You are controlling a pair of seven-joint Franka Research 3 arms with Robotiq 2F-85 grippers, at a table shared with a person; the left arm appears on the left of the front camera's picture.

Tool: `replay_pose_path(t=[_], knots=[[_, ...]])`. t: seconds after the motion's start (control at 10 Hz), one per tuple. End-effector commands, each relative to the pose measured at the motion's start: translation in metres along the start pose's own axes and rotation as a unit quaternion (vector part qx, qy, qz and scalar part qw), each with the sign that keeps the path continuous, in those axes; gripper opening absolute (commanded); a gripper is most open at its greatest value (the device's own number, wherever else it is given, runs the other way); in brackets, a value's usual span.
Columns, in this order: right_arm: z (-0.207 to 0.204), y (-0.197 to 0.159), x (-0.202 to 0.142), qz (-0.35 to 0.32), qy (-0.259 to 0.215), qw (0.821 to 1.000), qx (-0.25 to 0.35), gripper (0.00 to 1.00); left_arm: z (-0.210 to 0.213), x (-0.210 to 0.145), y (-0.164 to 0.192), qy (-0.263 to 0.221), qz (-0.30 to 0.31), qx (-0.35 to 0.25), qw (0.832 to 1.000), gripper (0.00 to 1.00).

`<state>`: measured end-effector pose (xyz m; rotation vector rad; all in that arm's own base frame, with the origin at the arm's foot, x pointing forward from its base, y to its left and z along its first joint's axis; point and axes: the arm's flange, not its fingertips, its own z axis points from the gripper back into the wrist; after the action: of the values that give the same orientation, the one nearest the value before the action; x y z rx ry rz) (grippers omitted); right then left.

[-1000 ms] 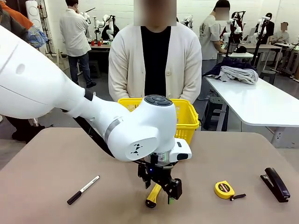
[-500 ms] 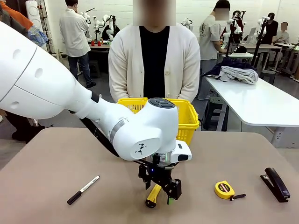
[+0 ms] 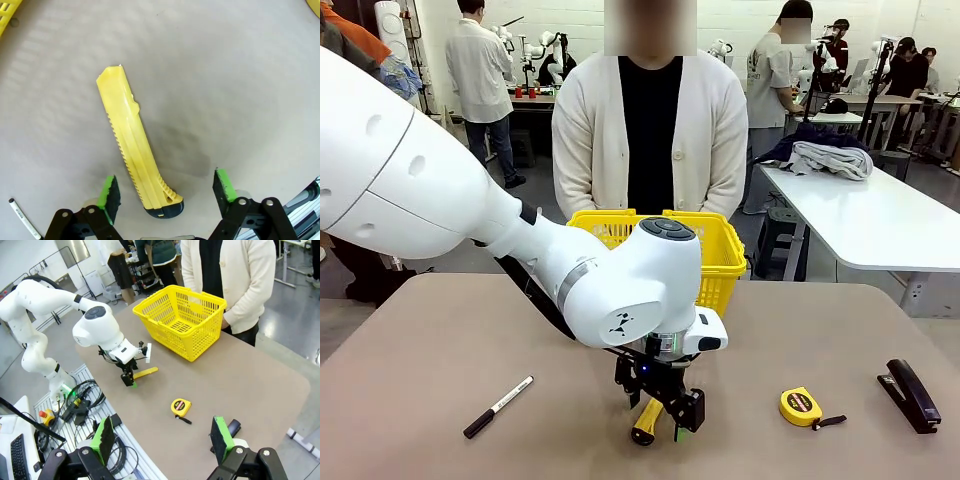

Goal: Place the items the person wants into the basket.
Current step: Pick up the item the person points to and place it in the Market Basket.

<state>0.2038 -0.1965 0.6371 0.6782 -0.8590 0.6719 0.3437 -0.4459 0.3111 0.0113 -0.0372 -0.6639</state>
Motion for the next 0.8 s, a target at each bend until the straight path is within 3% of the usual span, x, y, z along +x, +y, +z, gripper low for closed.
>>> replay_pose_path(t=[0.0,0.1,0.2,0.4,0.5,0.7], knots=[[0.0004,0.0,0.0022,0.006,-0.012,1.0,0.008,1.0,-0.0014,0.0057,-0.0033,-0.016,-0.02,0.013,1.0,0.49],[0.0004,0.0,0.0022,0.006,-0.012,1.0,0.008,1.0,-0.0003,0.0049,-0.0033,-0.019,-0.02,0.014,1.0,0.14],[0.0004,0.0,0.0022,0.006,-0.012,1.0,0.008,1.0,0.0007,0.0047,-0.0029,-0.02,-0.021,0.015,0.999,0.0],[0.0004,0.0,0.0022,0.006,-0.012,1.0,0.008,1.0,0.0006,0.0035,-0.004,-0.019,-0.025,0.014,0.999,0.0],[0.0004,0.0,0.0022,0.006,-0.012,1.0,0.008,1.0,0.0004,0.0032,-0.0044,-0.018,-0.026,0.013,0.999,0.15],[0.0004,0.0,0.0022,0.006,-0.012,1.0,0.008,1.0,0.0007,0.0028,-0.0048,-0.017,-0.027,0.012,0.999,0.0]])
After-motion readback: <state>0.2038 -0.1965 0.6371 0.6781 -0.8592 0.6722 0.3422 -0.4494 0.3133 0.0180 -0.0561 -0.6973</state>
